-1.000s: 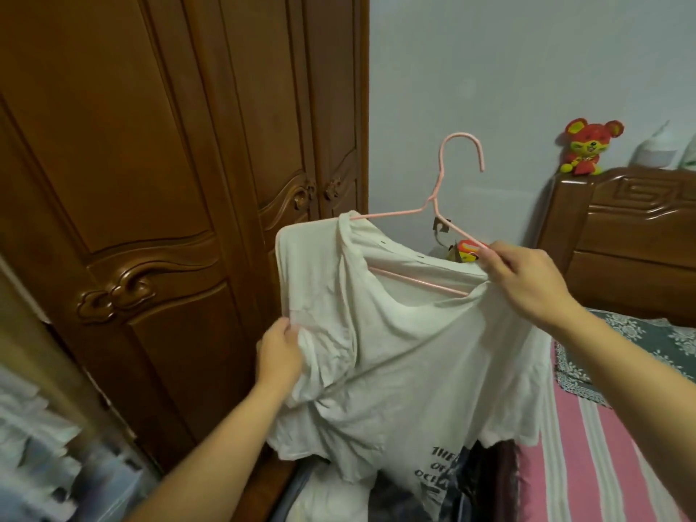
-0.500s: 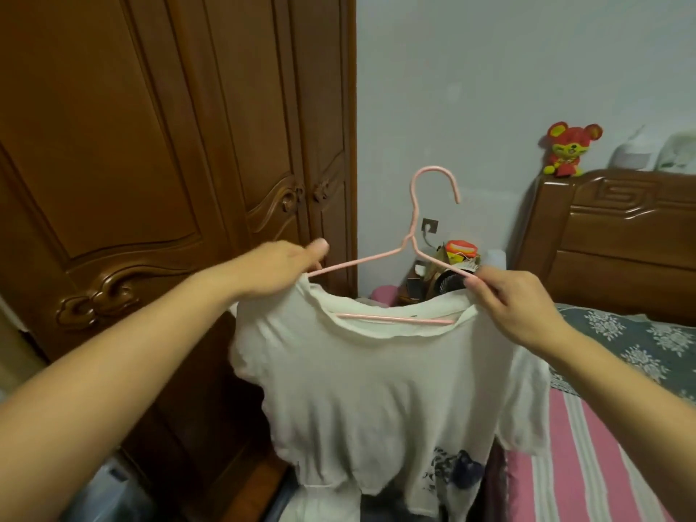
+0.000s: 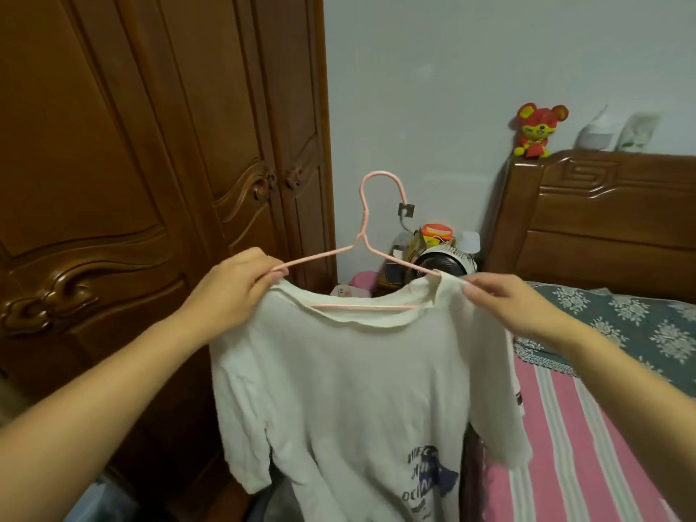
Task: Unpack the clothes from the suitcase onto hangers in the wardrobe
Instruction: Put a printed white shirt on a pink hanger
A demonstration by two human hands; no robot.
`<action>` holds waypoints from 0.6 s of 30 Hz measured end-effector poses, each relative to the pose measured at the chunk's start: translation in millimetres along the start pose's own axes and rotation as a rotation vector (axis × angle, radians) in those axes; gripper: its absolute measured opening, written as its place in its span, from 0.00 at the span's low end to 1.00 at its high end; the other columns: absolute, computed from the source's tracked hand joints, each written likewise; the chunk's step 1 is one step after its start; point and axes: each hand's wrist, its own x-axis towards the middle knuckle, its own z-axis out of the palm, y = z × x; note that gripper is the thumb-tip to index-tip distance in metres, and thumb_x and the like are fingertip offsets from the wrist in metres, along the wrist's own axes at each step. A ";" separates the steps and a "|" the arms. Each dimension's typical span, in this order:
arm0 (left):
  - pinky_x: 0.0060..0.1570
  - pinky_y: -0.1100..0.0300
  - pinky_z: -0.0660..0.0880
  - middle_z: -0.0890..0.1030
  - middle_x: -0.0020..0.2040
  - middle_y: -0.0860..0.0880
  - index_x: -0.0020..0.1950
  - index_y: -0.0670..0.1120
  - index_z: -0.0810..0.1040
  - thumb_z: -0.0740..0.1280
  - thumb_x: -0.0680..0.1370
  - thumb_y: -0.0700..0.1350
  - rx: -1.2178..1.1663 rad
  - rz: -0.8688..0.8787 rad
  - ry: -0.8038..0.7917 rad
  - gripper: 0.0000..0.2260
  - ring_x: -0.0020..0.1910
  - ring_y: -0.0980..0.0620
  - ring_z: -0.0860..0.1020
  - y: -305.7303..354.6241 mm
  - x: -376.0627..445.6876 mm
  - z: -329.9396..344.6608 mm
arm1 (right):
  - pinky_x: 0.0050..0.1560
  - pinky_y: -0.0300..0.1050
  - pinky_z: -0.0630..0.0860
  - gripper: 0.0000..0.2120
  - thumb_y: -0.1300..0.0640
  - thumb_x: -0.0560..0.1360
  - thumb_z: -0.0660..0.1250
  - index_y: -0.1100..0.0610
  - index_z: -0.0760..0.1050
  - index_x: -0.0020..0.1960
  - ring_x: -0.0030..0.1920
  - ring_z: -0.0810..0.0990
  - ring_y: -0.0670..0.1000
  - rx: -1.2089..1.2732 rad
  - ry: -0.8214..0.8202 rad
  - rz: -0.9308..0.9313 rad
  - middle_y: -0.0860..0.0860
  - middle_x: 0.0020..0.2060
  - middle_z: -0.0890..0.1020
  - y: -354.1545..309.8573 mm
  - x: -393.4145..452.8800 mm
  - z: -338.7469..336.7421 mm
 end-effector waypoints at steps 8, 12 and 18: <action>0.61 0.56 0.73 0.83 0.55 0.57 0.54 0.55 0.84 0.64 0.84 0.45 -0.369 -0.343 -0.332 0.09 0.57 0.60 0.79 -6.5 -56.7 -29.1 | 0.55 0.45 0.77 0.10 0.57 0.81 0.65 0.49 0.84 0.46 0.47 0.81 0.41 0.524 0.291 0.092 0.42 0.43 0.86 -14.2 33.7 62.8; 0.60 0.58 0.75 0.83 0.61 0.52 0.52 0.42 0.83 0.66 0.82 0.43 -0.783 -0.660 -0.387 0.07 0.61 0.54 0.80 1.7 -95.4 -39.8 | 0.73 0.56 0.63 0.16 0.50 0.80 0.64 0.45 0.75 0.67 0.71 0.70 0.54 -0.104 0.348 0.041 0.54 0.68 0.75 -25.3 62.2 103.8; 0.46 0.53 0.78 0.81 0.43 0.40 0.46 0.41 0.80 0.62 0.82 0.35 -1.326 -1.102 -0.111 0.09 0.41 0.47 0.81 29.0 -120.2 -16.4 | 0.58 0.56 0.80 0.17 0.43 0.84 0.55 0.49 0.80 0.54 0.48 0.79 0.51 0.451 -0.334 0.131 0.52 0.48 0.81 -137.7 6.6 208.0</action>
